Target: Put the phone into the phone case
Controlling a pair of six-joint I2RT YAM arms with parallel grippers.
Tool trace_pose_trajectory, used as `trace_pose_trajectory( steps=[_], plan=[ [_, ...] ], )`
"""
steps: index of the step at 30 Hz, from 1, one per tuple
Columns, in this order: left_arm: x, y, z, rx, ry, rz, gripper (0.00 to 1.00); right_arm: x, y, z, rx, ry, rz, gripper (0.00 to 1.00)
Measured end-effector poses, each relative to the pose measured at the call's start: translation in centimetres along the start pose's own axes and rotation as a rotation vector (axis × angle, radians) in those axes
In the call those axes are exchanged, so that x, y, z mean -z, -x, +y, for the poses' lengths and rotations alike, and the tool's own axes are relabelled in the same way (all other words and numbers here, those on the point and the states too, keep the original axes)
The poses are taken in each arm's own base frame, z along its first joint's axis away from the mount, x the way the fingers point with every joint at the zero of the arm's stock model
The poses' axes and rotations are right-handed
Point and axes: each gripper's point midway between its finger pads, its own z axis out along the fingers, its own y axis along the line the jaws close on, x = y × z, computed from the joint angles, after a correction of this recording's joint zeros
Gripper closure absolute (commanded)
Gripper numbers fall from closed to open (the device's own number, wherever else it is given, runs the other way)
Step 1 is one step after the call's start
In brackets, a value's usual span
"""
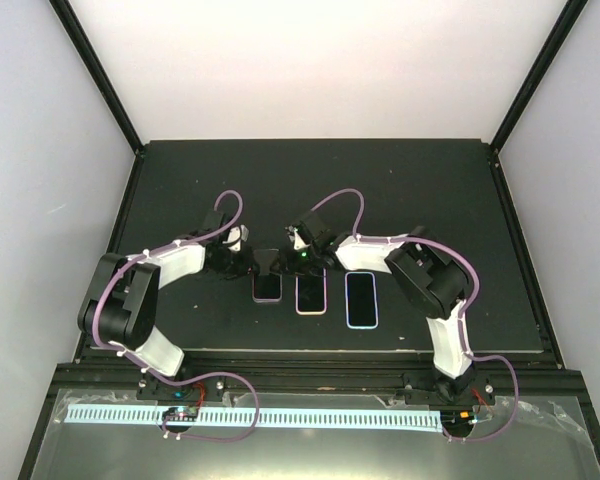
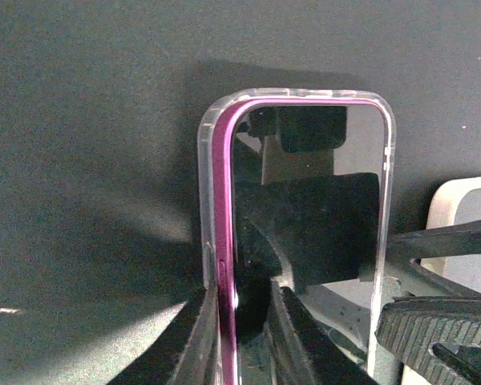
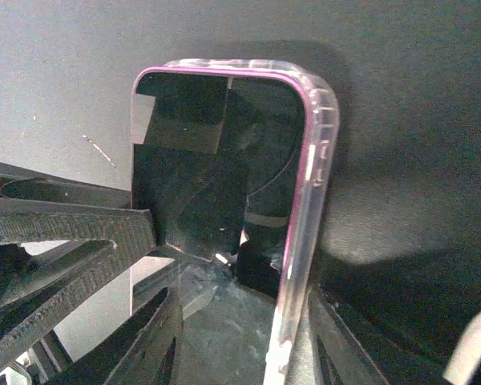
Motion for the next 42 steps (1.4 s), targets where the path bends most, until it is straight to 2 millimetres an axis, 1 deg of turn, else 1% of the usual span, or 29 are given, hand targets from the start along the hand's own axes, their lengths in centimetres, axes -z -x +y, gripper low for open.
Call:
trace_pose_trajectory(
  steps=[4,8,16,19,20,27,32,35,37,39,41,42],
  plan=[
    [0.0,0.0,-0.2,-0.004,-0.027,-0.01,0.93,-0.1,0.0,0.5,-0.012,0.027,0.005,0.51],
    [0.1,0.1,-0.1,-0.002,-0.036,-0.016,0.93,-0.1,0.1,0.7,-0.035,0.053,0.009,0.5],
    [0.3,0.1,0.2,0.011,-0.058,-0.032,0.89,-0.1,0.2,0.9,-0.064,0.113,0.003,0.5],
    [0.5,0.1,0.6,0.024,-0.069,-0.041,0.83,-0.1,0.1,1.3,-0.07,0.155,-0.01,0.51],
    [0.6,0.0,0.7,0.029,-0.073,-0.043,0.82,-0.1,0.1,1.4,-0.073,0.167,-0.013,0.51],
    [1.1,0.0,1.7,0.062,-0.071,-0.054,0.82,0.1,0.2,2.5,-0.083,0.254,-0.039,0.51],
    [1.4,-0.1,2.1,0.076,-0.074,-0.061,0.82,0.4,0.6,3.7,-0.084,0.316,-0.05,0.51],
    [1.3,-0.5,2.1,0.078,-0.091,-0.055,0.83,1.0,0.8,5.6,-0.065,0.389,-0.056,0.51],
    [1.3,-0.4,2.1,0.081,-0.103,-0.058,0.85,1.2,0.7,6.4,-0.057,0.418,-0.056,0.51],
    [1.4,-0.4,2.1,0.086,-0.114,-0.059,0.85,1.2,0.6,6.3,-0.063,0.411,-0.054,0.51],
    [1.4,-0.5,2.0,0.087,-0.125,-0.06,0.85,1.0,0.4,5.7,-0.067,0.367,-0.047,0.51],
    [1.4,-0.5,2.0,0.087,-0.128,-0.06,0.86,0.8,0.3,5.1,-0.073,0.328,-0.045,0.52]
  ],
)
